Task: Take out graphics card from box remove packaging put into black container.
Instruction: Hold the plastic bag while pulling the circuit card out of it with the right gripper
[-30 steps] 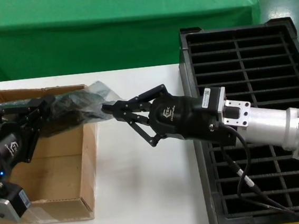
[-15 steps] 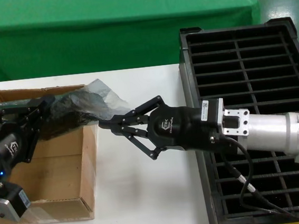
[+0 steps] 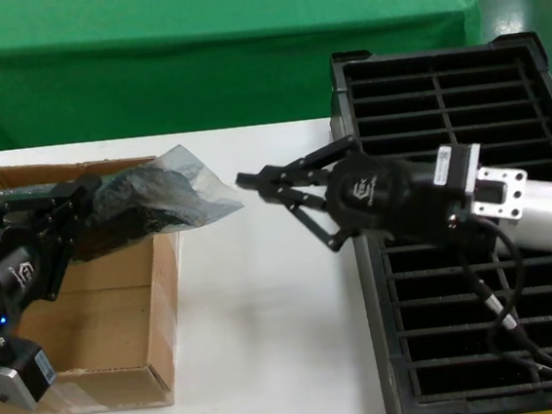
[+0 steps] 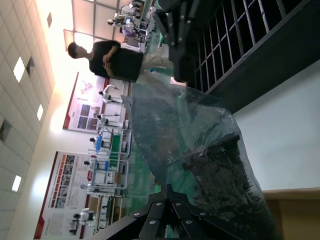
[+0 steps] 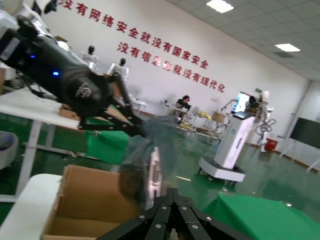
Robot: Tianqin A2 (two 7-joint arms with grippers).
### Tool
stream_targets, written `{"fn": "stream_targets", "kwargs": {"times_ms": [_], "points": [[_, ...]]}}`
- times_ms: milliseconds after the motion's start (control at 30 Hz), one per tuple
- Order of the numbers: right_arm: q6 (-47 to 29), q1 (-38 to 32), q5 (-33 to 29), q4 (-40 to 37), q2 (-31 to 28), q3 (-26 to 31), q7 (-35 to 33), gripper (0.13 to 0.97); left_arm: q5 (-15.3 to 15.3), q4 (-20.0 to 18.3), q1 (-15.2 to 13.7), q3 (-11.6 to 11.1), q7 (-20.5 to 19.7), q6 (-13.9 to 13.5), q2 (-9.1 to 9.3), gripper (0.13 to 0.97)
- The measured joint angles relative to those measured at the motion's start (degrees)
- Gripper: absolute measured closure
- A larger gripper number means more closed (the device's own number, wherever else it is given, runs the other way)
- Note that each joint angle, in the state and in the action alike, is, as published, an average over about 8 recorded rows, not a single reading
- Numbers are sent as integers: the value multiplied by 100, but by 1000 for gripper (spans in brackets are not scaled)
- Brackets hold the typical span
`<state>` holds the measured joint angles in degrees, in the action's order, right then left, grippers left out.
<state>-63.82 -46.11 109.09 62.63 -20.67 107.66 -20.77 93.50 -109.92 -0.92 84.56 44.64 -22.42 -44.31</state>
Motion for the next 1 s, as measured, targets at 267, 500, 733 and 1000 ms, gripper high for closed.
{"fn": "stream_targets", "kwargs": {"times_ms": [267,500,733,1000], "points": [[61,26,17,66,-16,-32,46,961,0,0,0,0,0,0,0,958],[78,67,-27,102,111,85,74,961,0,0,0,0,0,0,0,958],[88,24,-46,70,237,155,77,961,0,0,0,0,0,0,0,958],[77,27,-52,113,287,198,91,962,0,0,0,0,0,0,0,958]]}}
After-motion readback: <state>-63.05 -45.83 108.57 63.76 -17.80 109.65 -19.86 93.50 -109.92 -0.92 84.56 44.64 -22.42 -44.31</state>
